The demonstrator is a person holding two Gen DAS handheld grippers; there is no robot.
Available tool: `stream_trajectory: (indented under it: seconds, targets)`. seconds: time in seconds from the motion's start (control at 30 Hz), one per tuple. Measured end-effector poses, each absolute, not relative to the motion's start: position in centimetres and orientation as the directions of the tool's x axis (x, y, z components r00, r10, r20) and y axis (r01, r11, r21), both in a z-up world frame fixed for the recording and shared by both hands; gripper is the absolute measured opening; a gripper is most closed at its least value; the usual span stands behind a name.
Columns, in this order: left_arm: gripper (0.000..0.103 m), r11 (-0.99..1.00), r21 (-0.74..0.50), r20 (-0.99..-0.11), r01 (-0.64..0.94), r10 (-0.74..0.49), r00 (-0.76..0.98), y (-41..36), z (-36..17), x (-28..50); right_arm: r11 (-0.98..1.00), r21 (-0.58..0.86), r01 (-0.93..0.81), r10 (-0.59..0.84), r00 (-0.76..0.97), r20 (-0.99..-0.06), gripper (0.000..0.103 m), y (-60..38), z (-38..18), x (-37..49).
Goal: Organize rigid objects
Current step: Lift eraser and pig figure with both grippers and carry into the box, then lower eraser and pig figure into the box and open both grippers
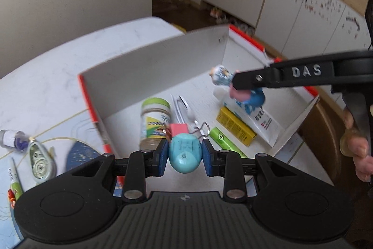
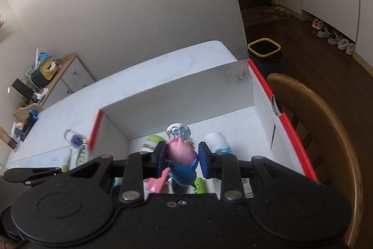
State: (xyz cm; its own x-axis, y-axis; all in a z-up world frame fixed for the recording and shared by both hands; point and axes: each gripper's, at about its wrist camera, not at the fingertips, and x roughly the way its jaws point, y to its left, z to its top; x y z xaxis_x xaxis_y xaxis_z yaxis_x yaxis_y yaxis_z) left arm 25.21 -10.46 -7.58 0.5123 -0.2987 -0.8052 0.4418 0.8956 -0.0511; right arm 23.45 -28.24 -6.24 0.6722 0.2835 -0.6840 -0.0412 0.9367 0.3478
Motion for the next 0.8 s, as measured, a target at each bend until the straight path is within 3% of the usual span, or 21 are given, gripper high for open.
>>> stream_trajectory:
  seconds: [0.8]
  targets:
    - [0.030,0.931,0.004,-0.930,0.365,-0.131,0.344,-14.0,-12.4,29.6,0.957,0.219,-0.190,0.288,0.556,-0.780,0.029,-26.4,-9.7,26.4]
